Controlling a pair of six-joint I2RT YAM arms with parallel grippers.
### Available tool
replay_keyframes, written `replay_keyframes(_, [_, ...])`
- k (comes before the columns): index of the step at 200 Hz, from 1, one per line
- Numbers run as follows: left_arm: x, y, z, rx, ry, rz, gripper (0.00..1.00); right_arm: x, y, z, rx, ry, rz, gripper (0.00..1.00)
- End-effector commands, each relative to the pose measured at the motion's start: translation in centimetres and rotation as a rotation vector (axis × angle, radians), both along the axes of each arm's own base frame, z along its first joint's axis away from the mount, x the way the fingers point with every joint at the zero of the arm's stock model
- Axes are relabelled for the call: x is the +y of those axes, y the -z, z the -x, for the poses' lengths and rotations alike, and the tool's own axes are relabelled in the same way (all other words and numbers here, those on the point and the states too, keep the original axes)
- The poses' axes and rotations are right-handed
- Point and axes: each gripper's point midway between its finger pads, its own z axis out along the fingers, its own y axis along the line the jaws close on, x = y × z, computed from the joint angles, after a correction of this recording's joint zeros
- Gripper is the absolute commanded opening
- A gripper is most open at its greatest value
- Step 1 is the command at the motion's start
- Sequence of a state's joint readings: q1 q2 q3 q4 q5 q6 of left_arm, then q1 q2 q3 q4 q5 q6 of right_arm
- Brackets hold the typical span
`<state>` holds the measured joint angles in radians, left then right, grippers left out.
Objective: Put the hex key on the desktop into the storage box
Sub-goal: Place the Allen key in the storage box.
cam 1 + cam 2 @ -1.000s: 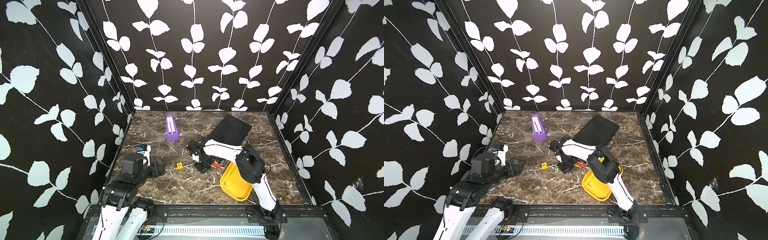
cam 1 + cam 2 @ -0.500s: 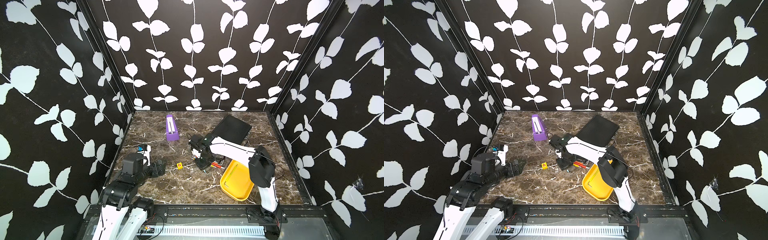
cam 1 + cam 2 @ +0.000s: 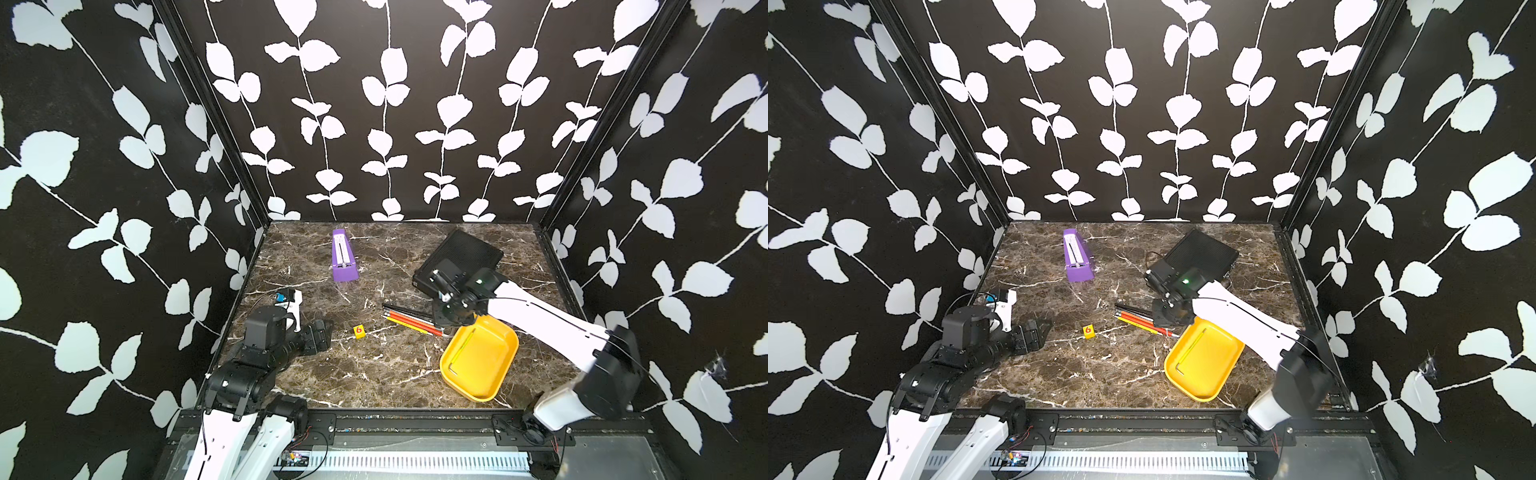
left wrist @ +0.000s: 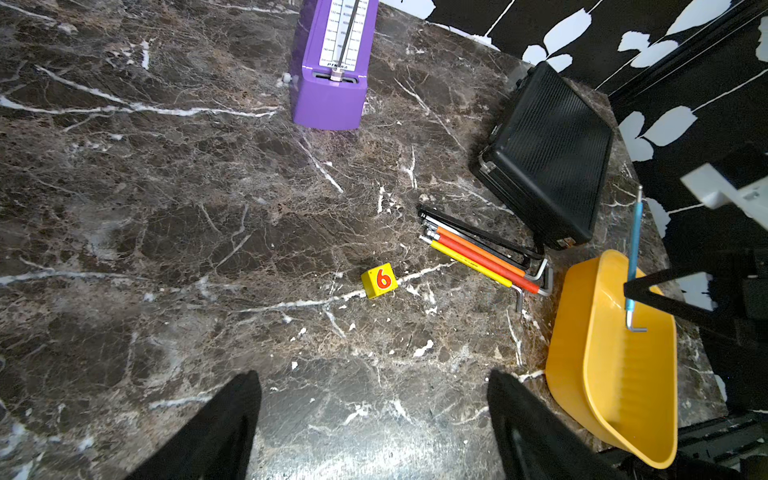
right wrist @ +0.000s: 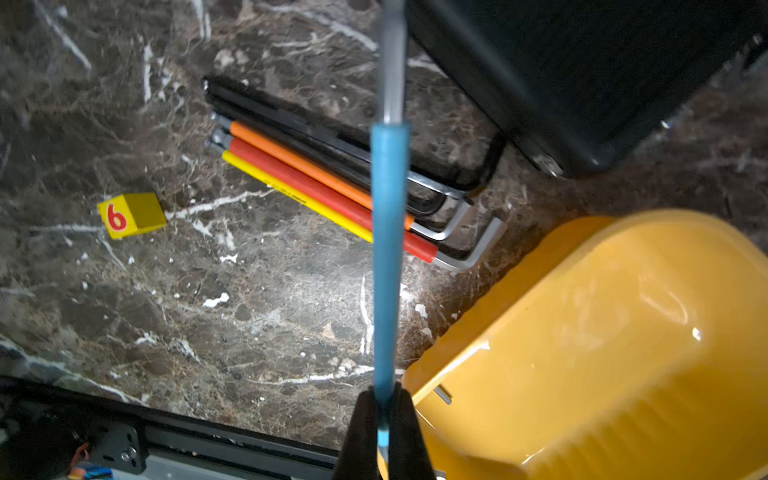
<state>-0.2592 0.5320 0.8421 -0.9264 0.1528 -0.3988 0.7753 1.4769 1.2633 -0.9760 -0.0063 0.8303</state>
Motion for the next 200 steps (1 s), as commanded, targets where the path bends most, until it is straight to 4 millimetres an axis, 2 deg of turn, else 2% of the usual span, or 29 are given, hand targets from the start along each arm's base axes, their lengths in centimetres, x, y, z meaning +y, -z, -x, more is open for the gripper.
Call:
replay_keyframes(1, [-0.5,0.0,-0.3,-0.011,0.029,0.005,0.86,-2.6,1.1,0.5,0.014,0.225,-0.022,0.00])
replay_keyframes(22, [-0.6,0.0,-0.3,-0.015,0.034,0.009,0.86,-3.8,2.1,1.5,0.055,0.364,-0.068,0.00])
replay_keyframes(55, [-0.7,-0.1,-0.3,-0.023,0.040,0.013,0.87,-4.4,4.0,2.8,0.115,0.499,-0.092,0.00])
replay_keyframes(155, [-0.5,-0.5,-0.2,-0.043,0.032,0.016,0.86,-4.5,9.1,3.8,0.241,0.637,-0.133,0.00])
replay_keyframes(200, [-0.5,-0.4,-0.2,-0.039,0.030,0.014,0.86,-4.1,10.5,3.1,0.247,0.654,-0.180,0.00])
